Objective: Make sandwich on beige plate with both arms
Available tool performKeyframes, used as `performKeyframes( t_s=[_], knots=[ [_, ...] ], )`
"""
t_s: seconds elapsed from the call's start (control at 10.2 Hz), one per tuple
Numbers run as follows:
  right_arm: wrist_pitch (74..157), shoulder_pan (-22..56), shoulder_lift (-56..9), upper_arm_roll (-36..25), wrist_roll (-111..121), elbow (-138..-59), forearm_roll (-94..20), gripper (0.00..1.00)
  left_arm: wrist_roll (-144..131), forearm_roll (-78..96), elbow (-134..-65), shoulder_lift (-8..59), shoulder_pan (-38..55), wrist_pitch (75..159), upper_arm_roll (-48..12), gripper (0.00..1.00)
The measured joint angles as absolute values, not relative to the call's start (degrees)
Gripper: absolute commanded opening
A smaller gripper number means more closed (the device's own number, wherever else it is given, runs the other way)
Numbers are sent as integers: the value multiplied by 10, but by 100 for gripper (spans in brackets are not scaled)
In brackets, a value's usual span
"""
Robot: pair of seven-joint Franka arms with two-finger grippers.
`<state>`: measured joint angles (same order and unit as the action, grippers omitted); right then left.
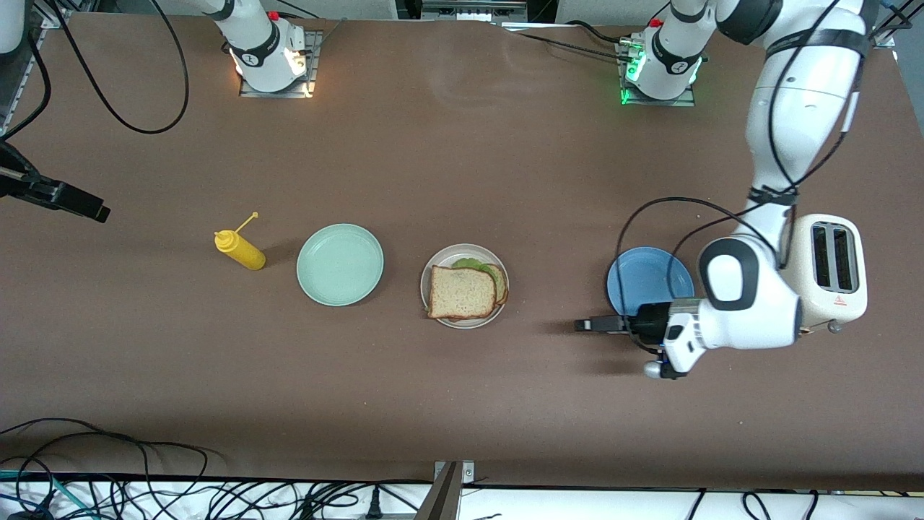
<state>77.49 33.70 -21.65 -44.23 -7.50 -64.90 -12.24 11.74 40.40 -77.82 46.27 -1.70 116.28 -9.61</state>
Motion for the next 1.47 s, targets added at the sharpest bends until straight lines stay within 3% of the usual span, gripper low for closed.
performKeyframes(
  t_s=[0.29,0.49,0.98,1.18,1.47],
  knots=[
    [776,340,-212,-442,-75,-650,-119,100,82,241,-772,428,-54,1161,-90,100],
    [776,323,-207,-409,-75,-651,-98,100,60,97,-771,407,-57,1155,-84,100],
    [815,113,-122,-88,-134,-712,16,100,54,32,-729,384,-60,1050,-68,100],
    [845,44,-76,-7,-145,-775,27,100,54,23,-718,384,-71,1047,-67,100],
    [863,-20,-17,67,-180,-855,34,100,54,10,-706,382,-89,1046,-68,100]
  ],
)
